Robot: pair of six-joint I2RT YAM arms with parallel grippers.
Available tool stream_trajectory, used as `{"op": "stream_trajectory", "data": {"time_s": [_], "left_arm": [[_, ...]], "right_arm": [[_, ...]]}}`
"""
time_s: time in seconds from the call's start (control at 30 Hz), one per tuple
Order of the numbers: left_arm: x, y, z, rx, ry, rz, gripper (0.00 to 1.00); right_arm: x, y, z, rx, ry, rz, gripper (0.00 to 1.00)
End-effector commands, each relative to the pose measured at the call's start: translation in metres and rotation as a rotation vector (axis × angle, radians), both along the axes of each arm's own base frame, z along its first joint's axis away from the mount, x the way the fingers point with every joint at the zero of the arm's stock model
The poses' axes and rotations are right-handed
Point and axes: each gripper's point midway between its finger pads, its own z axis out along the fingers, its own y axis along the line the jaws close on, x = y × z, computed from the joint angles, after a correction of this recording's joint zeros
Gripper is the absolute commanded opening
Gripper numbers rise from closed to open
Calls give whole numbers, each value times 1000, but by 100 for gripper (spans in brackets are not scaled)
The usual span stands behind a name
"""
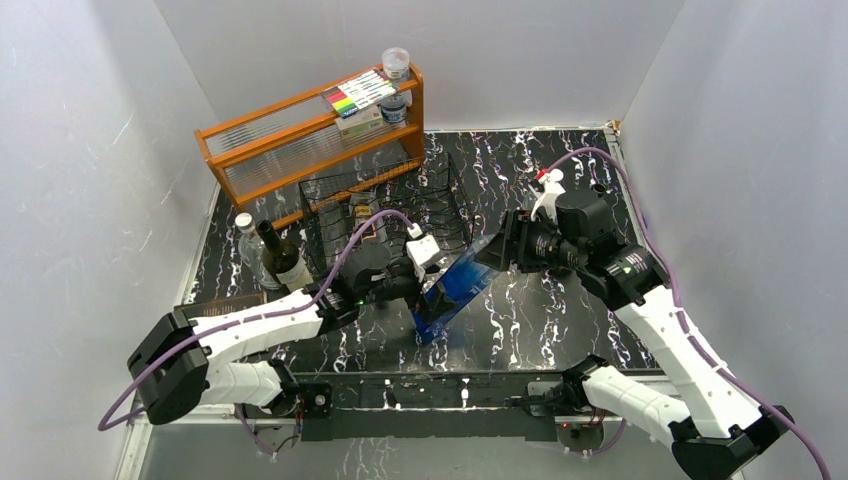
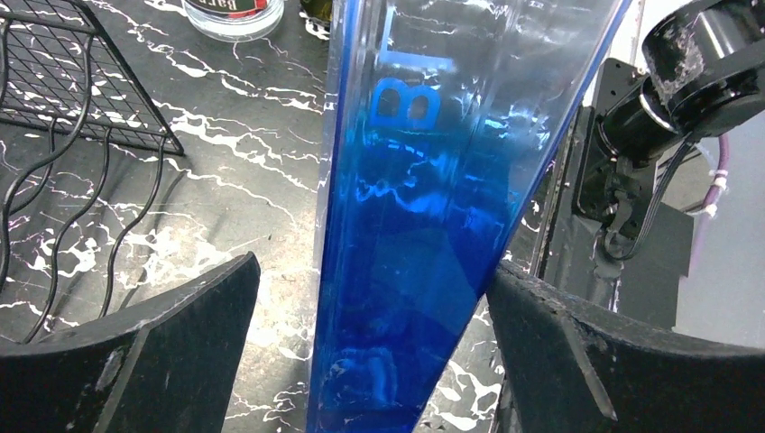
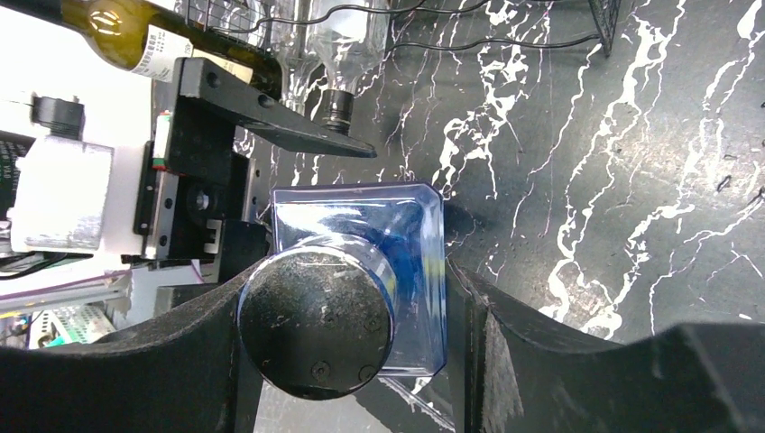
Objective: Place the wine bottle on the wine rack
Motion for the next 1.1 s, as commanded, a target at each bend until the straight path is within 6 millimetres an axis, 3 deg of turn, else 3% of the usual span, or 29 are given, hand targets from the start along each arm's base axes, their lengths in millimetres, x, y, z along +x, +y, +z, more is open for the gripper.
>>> {"op": "stream_trajectory", "data": {"time_s": [0.0,0.27,0.57,0.77,1.07], "left_arm": [[-3,-5,1,-4,-51,-54,94],[-4,-10,-5,11,-54,-83,94],[-2,-10,-11,31,-82,-94,82],[-15,-23,-13,-12,-38,-174,92],[-5,-27,-25,-14,-39,-133,88]], "right_arm": [[-1,22,74,242,-167,58,27],[-3,25,65,256,-136,67,27],[-7,25,60,266,-115,71,29],[-8,26,60,283,-114,71,29],[-6,22,48,252,-103,51,13]]}}
